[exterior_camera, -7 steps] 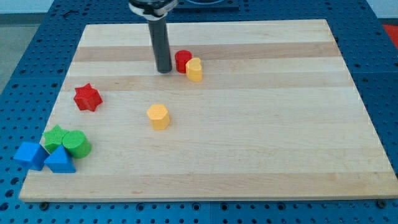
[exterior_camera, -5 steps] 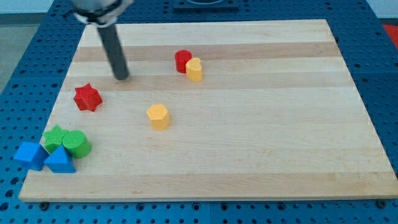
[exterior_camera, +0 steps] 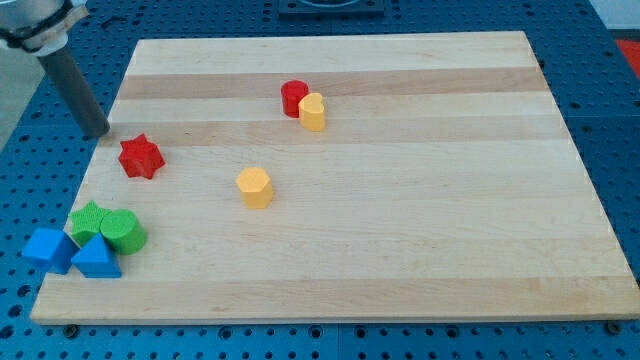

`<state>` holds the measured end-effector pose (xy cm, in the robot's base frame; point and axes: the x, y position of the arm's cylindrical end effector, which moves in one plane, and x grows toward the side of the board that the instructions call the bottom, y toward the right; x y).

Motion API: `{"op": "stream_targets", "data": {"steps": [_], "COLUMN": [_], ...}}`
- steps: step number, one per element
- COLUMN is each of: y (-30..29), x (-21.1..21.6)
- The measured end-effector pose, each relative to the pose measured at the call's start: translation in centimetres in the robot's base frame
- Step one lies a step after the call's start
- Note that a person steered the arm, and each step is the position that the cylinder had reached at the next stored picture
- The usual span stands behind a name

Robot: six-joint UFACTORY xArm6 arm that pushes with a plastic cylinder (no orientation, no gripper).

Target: Push the red star below the yellow heart

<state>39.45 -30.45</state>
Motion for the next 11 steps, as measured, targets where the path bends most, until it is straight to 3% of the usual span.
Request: {"op": "stream_targets", "data": {"steps": [2, 7, 11], "y": [0.1, 17.2, 17.3], "x": [4.2, 1.2, 3.9]}}
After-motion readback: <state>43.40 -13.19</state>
